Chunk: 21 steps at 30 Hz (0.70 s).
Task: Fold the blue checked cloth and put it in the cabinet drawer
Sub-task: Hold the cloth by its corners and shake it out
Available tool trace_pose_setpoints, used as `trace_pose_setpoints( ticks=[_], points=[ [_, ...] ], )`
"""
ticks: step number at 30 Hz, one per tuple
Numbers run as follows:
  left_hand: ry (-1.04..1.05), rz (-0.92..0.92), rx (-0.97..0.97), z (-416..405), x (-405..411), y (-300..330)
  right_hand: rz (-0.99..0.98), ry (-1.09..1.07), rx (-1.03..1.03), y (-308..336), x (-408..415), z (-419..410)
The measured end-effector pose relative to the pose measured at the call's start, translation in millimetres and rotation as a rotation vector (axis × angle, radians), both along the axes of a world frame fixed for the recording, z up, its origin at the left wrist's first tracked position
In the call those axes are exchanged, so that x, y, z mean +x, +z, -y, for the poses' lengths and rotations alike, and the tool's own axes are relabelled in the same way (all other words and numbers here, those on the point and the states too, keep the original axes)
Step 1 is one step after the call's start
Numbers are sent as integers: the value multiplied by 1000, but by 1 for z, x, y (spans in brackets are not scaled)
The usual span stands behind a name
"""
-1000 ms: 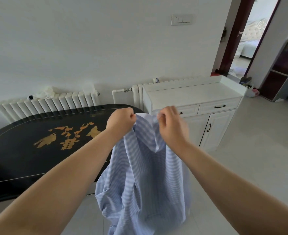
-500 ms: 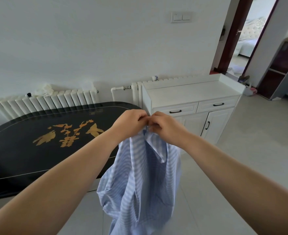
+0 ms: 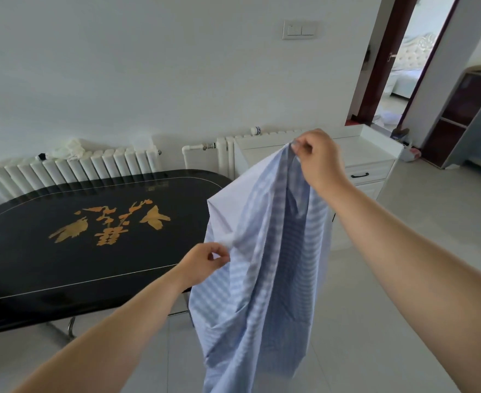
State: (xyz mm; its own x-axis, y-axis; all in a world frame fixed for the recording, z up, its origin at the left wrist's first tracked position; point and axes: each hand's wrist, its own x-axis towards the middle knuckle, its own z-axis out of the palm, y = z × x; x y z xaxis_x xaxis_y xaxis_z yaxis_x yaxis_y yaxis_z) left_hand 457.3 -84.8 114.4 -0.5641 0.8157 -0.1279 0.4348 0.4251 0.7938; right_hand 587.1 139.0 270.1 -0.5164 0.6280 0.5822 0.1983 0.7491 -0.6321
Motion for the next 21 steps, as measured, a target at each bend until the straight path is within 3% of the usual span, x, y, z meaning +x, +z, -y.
trace_pose_setpoints(
  ticks=[4,8,11,13,15,17,21],
  points=[
    [40,-76,130,-14,-11,4,-24,29,-8,2,3,-5],
    [32,-168,147,-45,-3,30,-65,191,122,-5,3,16],
    [-16,-45,131,-57,-7,33,-88,238,162,-1,8,22],
    [-36,-43,36,-56,-10,30,-111,223,114,5,16,16],
    [-68,-183,-75,-56,-12,23,-142,200,68,11,26,5],
    [-49,-151,-114,-52,-14,16,-155,152,45,14,34,-7],
    [148,-79,66,-45,-12,35,-98,-87,-80,1,46,-39]
  ],
)
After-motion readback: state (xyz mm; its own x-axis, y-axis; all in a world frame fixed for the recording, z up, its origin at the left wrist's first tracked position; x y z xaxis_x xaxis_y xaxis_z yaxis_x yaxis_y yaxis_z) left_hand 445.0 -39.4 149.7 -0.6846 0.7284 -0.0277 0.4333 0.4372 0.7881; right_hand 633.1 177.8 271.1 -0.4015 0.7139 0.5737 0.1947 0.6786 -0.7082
